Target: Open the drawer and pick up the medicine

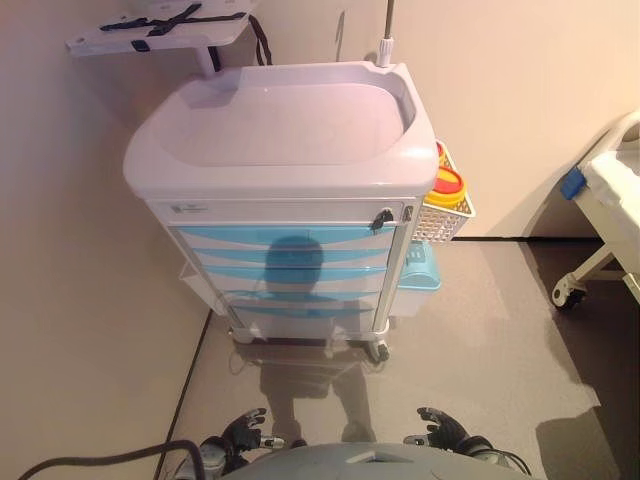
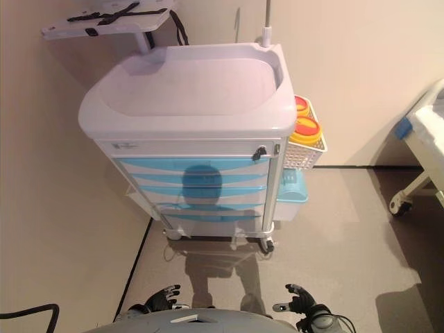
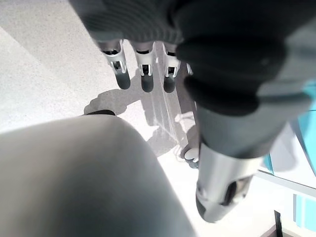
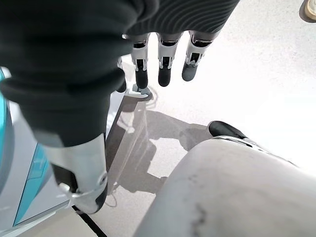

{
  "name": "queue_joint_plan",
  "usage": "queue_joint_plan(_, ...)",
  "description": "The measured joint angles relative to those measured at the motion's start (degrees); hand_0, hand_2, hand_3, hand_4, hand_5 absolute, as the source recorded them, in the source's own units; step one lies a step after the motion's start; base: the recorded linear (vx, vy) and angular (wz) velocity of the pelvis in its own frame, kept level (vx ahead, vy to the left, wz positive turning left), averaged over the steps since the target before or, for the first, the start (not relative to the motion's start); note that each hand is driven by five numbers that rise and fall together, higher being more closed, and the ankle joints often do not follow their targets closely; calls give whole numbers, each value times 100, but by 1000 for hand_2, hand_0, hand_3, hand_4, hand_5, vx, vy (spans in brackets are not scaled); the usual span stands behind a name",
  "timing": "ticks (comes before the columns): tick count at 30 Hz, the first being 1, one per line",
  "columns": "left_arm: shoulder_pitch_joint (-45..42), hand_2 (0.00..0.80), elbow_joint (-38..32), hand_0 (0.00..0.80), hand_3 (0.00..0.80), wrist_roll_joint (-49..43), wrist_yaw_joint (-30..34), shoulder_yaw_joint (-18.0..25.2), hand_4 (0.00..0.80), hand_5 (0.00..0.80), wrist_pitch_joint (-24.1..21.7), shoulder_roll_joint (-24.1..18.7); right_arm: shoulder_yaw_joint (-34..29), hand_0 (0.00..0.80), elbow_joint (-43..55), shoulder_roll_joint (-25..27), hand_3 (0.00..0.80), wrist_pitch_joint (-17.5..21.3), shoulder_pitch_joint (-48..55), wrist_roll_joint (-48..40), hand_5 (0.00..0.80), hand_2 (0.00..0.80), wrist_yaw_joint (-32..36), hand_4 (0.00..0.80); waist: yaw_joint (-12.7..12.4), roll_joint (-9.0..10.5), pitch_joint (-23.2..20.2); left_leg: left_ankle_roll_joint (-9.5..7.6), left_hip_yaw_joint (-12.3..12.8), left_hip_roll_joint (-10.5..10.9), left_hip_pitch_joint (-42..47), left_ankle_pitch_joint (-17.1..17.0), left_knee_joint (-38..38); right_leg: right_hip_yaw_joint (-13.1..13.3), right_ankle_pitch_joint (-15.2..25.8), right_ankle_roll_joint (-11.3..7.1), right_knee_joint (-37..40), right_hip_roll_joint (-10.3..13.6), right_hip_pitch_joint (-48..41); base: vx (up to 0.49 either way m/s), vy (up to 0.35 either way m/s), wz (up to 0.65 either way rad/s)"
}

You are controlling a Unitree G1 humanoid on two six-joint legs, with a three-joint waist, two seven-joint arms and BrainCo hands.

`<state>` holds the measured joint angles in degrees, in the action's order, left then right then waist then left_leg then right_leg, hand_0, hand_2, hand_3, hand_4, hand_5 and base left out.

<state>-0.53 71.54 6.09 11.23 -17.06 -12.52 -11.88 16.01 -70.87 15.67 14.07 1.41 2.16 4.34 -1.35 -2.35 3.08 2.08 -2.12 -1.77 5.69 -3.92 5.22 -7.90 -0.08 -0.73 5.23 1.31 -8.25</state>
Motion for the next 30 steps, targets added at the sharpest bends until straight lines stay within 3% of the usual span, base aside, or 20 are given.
queue_joint_plan(30, 77, 0, 20, 0, 0, 481, -95, 172, 0, 0, -18, -20, 63, 0, -3, 33, 0, -12, -74, 253, 0, 0, 144, 0, -3, 66, 219, -6, 67, 1, -140, 19, -104, 84, -5, -8, -56, 1, 166, 31, 6, -1)
